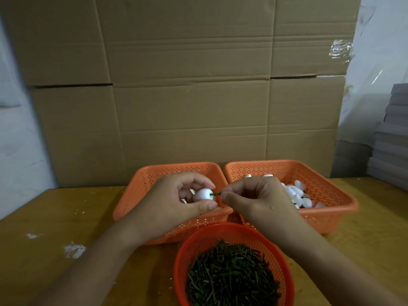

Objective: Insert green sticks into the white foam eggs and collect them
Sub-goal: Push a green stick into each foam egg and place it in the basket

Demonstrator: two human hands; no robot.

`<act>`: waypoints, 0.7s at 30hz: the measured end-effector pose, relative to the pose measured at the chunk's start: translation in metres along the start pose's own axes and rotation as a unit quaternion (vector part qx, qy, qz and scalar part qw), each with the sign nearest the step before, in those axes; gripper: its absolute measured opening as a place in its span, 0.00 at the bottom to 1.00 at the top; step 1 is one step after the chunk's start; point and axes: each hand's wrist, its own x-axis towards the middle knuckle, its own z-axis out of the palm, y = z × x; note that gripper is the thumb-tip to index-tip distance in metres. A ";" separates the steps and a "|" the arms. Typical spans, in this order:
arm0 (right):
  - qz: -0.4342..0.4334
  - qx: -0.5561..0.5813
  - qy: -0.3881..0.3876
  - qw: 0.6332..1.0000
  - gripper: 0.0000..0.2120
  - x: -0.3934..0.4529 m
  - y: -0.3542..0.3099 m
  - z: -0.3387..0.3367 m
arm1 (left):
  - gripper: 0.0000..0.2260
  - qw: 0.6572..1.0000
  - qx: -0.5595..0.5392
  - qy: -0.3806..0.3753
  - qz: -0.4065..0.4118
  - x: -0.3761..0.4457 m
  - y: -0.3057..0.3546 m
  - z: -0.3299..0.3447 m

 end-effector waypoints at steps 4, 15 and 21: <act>0.000 -0.015 -0.007 1.000 0.05 0.000 0.003 0.001 | 0.18 1.000 -0.007 0.009 -0.002 0.001 0.000 0.000; -0.026 -0.041 -0.026 0.998 0.07 -0.001 0.011 0.008 | 0.17 1.000 0.002 0.017 -0.005 0.000 0.001 0.002; 0.001 -0.009 -0.032 0.999 0.08 0.000 0.014 0.011 | 0.16 0.999 -0.016 0.025 -0.012 0.001 0.001 0.006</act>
